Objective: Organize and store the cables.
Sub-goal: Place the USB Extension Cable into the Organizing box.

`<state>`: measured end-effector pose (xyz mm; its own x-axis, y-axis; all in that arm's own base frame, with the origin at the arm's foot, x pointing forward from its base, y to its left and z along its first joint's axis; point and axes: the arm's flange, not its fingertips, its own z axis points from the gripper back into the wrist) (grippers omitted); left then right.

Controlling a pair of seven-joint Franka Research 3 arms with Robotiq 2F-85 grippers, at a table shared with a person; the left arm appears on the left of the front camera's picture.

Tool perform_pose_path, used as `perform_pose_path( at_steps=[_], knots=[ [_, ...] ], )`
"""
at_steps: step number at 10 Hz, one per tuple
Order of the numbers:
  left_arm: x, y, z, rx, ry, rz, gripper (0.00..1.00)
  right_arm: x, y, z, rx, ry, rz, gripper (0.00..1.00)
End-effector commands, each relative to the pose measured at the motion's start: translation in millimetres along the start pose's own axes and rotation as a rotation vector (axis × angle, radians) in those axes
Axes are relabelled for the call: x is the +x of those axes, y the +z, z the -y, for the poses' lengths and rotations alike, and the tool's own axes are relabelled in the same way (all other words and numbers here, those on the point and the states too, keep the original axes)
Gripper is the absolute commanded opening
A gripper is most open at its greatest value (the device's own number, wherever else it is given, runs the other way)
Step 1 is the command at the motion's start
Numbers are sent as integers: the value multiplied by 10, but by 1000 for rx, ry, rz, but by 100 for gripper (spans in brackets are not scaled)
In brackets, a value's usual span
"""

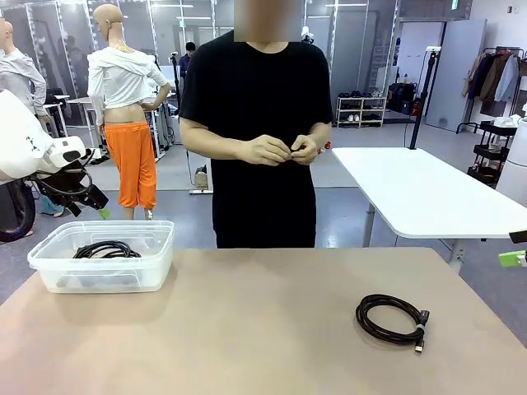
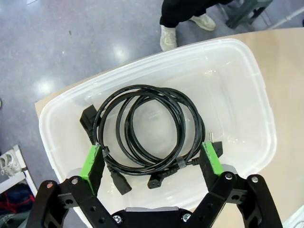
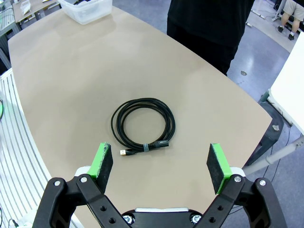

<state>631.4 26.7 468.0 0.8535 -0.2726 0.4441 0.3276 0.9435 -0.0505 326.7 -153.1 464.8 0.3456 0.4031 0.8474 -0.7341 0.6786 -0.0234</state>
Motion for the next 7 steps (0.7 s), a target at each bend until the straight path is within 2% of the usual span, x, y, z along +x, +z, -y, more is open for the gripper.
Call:
perform_pose_path(
  at_steps=[1,2,3,5,7],
  knots=[
    [0,0,0,0,0,0,100,6,-8,-41,-6,-17,-13,100],
    [101,202,11,-98,-98,59,100,6,-8,-41,-6,-17,-13,100],
    [14,388,-31,-176,-217,86,100,6,-8,-41,-6,-17,-13,100],
    [-414,788,-116,-298,-377,161,100,6,-8,-41,-6,-17,-13,100],
    [-1049,1174,-63,-388,-580,241,100,6,-8,-41,-6,-17,-13,100]
  ],
)
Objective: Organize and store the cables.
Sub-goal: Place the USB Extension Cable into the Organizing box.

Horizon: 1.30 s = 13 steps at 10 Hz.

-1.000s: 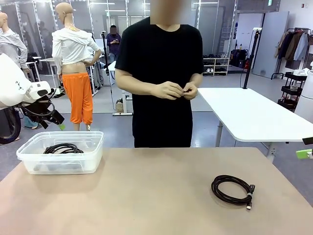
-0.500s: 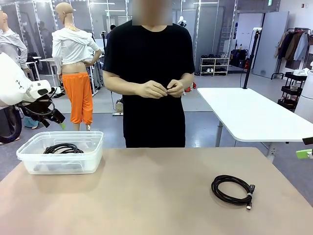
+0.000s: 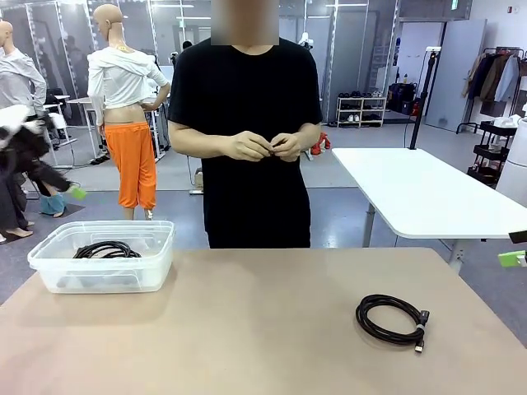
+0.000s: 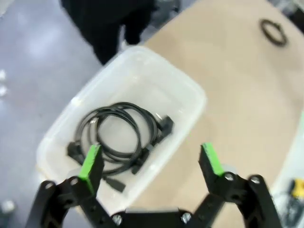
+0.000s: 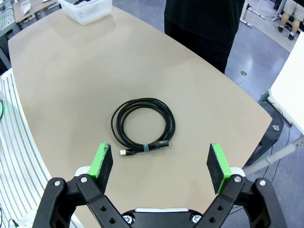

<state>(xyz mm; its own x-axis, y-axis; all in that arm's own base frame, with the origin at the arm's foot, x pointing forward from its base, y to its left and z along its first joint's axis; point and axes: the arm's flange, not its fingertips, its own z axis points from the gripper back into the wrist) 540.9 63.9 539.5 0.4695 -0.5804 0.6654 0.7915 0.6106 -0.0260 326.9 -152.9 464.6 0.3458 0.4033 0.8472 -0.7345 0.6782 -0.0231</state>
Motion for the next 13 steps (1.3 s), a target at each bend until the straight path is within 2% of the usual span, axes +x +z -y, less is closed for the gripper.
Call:
perform_pose_path(
  at_steps=[1,3,5,7,8,9,13],
  knots=[
    [-628,376,431,-86,-89,75,100,6,-5,-41,-7,-17,-13,100],
    [-936,572,776,-74,-13,134,100,6,-5,-41,-7,-17,-13,100],
    [-1244,687,1111,-12,-49,68,100,6,-5,-41,-7,-17,-13,100],
    [-1373,782,1196,32,3,54,100,6,-5,-41,-7,-17,-13,100],
    [-1318,833,1045,31,61,46,100,6,-5,-41,-7,-17,-13,100],
    [-1389,739,1152,-20,-31,77,100,6,-5,-41,-7,-17,-13,100],
    [-1389,739,1152,-20,-31,77,100,6,-5,-41,-7,-17,-13,100]
  ],
)
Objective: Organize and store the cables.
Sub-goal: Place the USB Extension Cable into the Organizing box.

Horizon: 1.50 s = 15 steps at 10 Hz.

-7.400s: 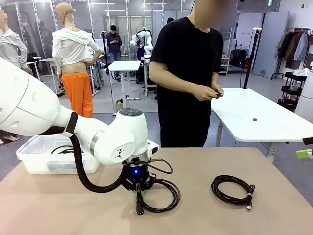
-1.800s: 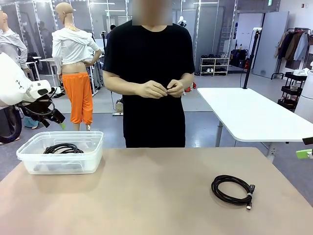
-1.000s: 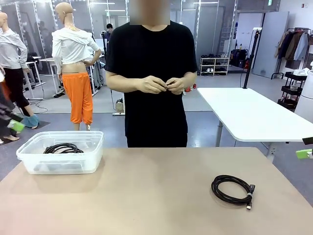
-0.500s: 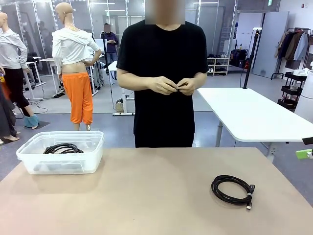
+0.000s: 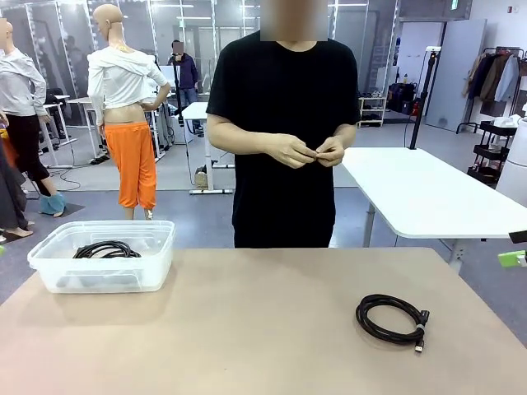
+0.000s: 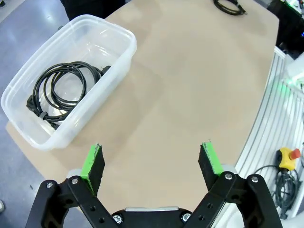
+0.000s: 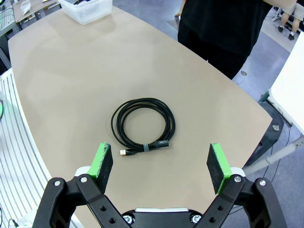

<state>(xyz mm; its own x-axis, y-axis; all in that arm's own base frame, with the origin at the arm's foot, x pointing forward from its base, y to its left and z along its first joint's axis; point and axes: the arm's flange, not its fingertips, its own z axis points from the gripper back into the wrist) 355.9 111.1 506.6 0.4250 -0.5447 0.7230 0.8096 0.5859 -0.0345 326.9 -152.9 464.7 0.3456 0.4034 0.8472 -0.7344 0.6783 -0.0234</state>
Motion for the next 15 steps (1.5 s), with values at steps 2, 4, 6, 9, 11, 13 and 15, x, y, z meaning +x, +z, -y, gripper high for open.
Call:
perform_pose_path(
  at_steps=[2,4,6,9,11,13,15],
  knots=[
    [-28,9,-15,7,-15,-2,100,0,0,0,0,0,0,100],
    [-28,9,-15,7,-15,-2,100,527,-304,-208,-34,195,-268,100],
    [-28,9,-15,7,-15,-2,100,772,-665,-222,-70,129,-333,100],
    [-28,9,-15,7,-15,-2,100,947,-1383,-353,-65,45,-514,100],
    [-28,9,-15,7,-15,-2,100,836,-1789,-406,-43,-88,-570,100],
    [-28,9,-15,7,-15,-2,100,657,-1978,-425,-38,-173,-630,100],
    [-28,9,-15,7,-15,-2,100,567,-1992,-448,-86,-229,-633,100]
  ],
)
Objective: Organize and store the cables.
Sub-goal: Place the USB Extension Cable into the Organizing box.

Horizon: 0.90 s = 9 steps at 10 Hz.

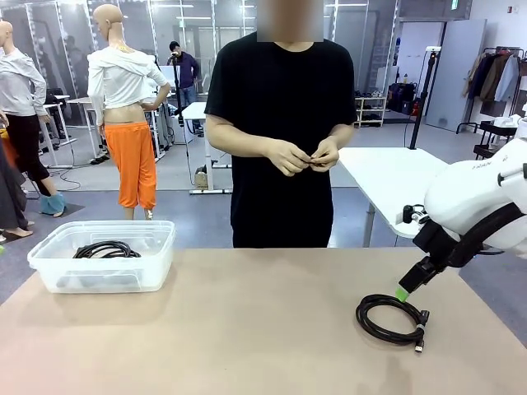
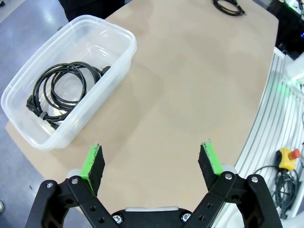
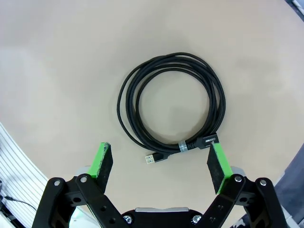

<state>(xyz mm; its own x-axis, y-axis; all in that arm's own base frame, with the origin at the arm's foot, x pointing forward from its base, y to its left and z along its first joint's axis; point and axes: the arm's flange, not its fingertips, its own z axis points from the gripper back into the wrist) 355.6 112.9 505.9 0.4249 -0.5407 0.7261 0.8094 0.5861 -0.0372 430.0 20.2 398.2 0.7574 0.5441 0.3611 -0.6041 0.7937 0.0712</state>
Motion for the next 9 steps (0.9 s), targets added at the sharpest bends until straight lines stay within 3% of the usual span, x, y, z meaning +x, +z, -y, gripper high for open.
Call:
perform_pose_path(
  at_steps=[1,9],
  knots=[
    [-12,2,-7,9,-17,-7,100,72,97,-76,-31,3,-3,100],
    [-12,2,-7,9,-17,-7,100,0,0,0,0,0,0,100]
  ],
)
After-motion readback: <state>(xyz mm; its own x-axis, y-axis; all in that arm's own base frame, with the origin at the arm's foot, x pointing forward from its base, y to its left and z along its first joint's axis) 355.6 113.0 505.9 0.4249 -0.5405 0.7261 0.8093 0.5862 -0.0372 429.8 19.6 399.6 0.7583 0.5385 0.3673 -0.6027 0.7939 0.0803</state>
